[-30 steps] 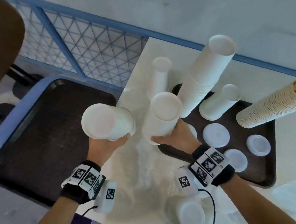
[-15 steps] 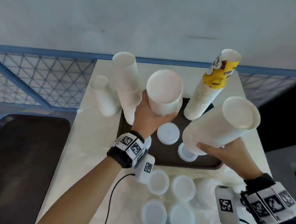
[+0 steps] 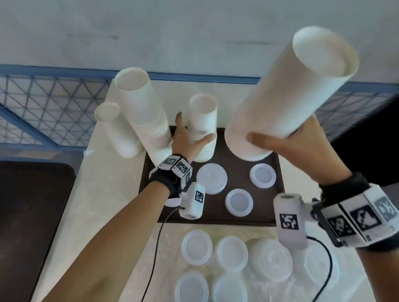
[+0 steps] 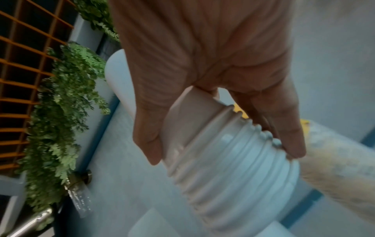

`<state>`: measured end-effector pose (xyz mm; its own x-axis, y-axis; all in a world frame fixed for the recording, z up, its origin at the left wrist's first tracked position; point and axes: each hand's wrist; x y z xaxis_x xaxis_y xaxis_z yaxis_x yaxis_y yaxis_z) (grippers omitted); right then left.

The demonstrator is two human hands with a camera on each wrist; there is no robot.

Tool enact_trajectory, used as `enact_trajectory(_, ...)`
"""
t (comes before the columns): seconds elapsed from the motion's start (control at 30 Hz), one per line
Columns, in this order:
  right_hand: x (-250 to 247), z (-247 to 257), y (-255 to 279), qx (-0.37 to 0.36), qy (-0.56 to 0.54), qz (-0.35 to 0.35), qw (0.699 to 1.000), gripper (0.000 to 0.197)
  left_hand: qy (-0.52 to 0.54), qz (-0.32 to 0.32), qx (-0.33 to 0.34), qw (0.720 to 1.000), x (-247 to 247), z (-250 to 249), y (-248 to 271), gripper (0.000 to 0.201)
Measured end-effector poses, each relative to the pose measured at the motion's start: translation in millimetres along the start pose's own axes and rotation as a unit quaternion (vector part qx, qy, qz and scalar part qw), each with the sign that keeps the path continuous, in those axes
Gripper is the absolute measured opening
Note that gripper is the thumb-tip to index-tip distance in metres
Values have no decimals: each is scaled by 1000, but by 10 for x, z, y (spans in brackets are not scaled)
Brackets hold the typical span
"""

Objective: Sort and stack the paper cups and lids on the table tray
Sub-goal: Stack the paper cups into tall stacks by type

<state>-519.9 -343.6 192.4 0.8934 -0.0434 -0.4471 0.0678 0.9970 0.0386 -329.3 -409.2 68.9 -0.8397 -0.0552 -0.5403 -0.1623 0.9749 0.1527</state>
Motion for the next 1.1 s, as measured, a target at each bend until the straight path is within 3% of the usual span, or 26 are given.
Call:
enact_trajectory(0.1, 100, 182, -217, -17, -11, -5, 1000, 104, -20, 17, 17, 1000, -41, 197, 219, 89)
enact_trajectory(0.27, 390, 429, -591, -20, -28, -18, 999, 89, -63, 37, 64, 995, -351, 683, 724, 39)
enact_trajectory(0.4, 660, 448, -847, 2, -15, 2, 1000, 100, -85, -30, 16, 996, -744, 1086, 896, 23)
enact_trajectory(0.53, 885, 328, -996, 27, 21, 3, 999, 95, -77, -122, -19, 989, -1171, 1302, 742, 33)
enact_trajectory(0.7, 1106, 114, -1047, 66, 40, -6, 997, 97, -12, -172, -47, 984, -1510, 1382, 363, 53)
enact_trajectory(0.97, 1332, -419, -983, 128, 41, 25, 991, 121, 37, -90, -91, 991, -1562, 1549, -228, 96)
enact_trajectory(1.1, 1344, -672, -756, 139, 19, 49, 989, 112, 59, -73, -115, 989, -1397, 1657, -463, 110)
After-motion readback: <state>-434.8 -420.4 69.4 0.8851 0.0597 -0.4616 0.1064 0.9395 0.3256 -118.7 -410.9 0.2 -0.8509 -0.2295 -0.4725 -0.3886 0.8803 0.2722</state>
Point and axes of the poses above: each hand's wrist, its own y-axis away from the middle knuckle, its own x-axis out of the palm, z = x × y, and after that the axes turned 4 degrees about -y, right-handed
